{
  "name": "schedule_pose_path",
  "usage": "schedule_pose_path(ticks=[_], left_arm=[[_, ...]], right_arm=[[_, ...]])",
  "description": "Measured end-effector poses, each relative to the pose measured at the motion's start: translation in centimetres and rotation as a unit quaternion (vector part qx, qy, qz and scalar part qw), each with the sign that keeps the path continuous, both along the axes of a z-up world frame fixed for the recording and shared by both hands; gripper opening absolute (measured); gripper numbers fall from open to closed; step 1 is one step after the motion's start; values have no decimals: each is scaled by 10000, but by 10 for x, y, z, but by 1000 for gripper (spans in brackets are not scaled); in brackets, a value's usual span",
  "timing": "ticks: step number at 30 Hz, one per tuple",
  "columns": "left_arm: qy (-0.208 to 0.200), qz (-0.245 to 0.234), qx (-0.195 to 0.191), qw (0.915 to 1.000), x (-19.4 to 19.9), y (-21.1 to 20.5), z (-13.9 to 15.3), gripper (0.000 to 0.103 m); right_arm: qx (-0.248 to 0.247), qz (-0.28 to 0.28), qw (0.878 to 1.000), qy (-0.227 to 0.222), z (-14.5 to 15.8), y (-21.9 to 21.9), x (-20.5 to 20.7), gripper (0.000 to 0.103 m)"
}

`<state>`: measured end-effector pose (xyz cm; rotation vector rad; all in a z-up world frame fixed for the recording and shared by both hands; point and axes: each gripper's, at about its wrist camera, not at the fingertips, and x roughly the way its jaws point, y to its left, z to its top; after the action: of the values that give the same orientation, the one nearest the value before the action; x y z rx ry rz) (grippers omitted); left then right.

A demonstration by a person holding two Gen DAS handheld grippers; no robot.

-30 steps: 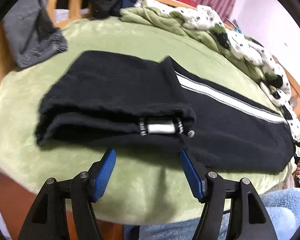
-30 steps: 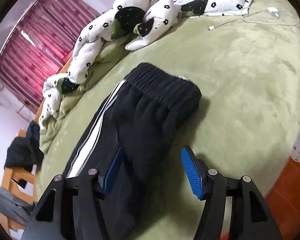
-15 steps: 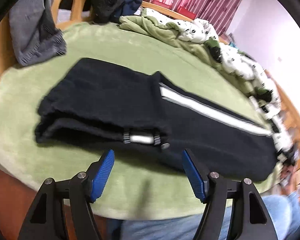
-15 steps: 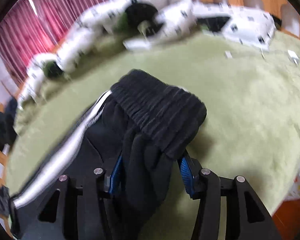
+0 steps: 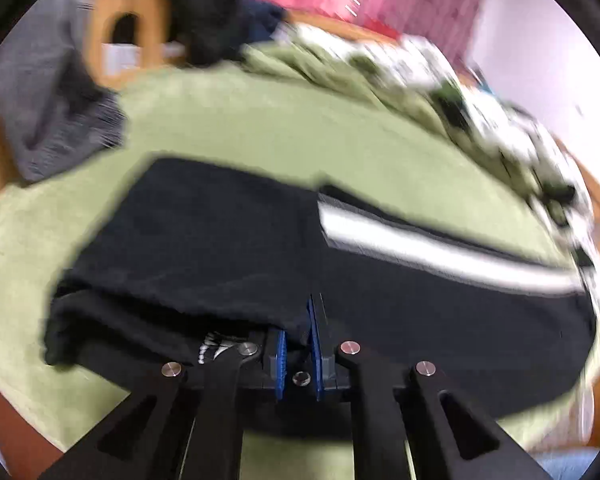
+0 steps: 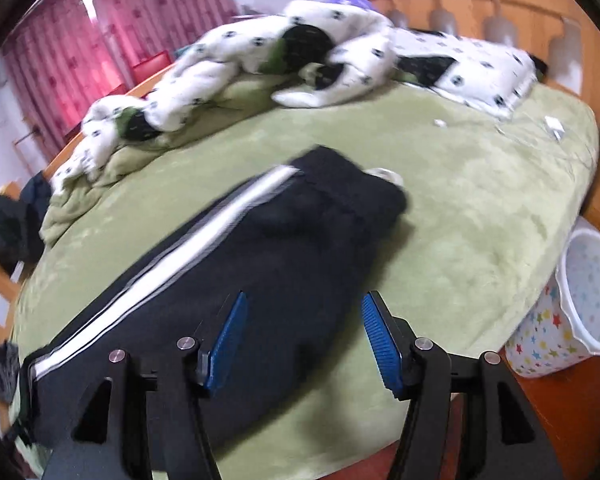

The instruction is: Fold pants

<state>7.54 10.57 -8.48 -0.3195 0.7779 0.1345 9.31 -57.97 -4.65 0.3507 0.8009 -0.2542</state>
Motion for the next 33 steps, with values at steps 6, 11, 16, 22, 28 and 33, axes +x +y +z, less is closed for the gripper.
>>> schedule_pose_path(ticks=[6, 11, 16, 22, 28, 33], left_arm=[[-489, 230, -537, 9971, 27, 77, 19, 10], [-117, 15, -703, 9975, 70, 115, 17, 15], [4, -352, -1225, 9918, 77, 139, 12, 15], [-179, -929, -1153, 9888, 73, 139, 19, 44], [-587, -727, -405, 9948, 66, 130, 29, 81], [-286, -509, 141, 9982, 76, 121, 17, 80]], right_arm=[[-595, 608, 9962, 200, -6, 86, 31, 59], [-676, 1217, 9894, 414, -28, 152, 64, 59], [-833, 1710, 9804, 507, -43, 203, 78, 59], [-749, 1889, 9772, 608, -55, 222, 89, 59], [-555, 1848, 9787, 707, -65, 225, 95, 59], [-525, 1827, 9792, 709, -67, 224, 92, 59]])
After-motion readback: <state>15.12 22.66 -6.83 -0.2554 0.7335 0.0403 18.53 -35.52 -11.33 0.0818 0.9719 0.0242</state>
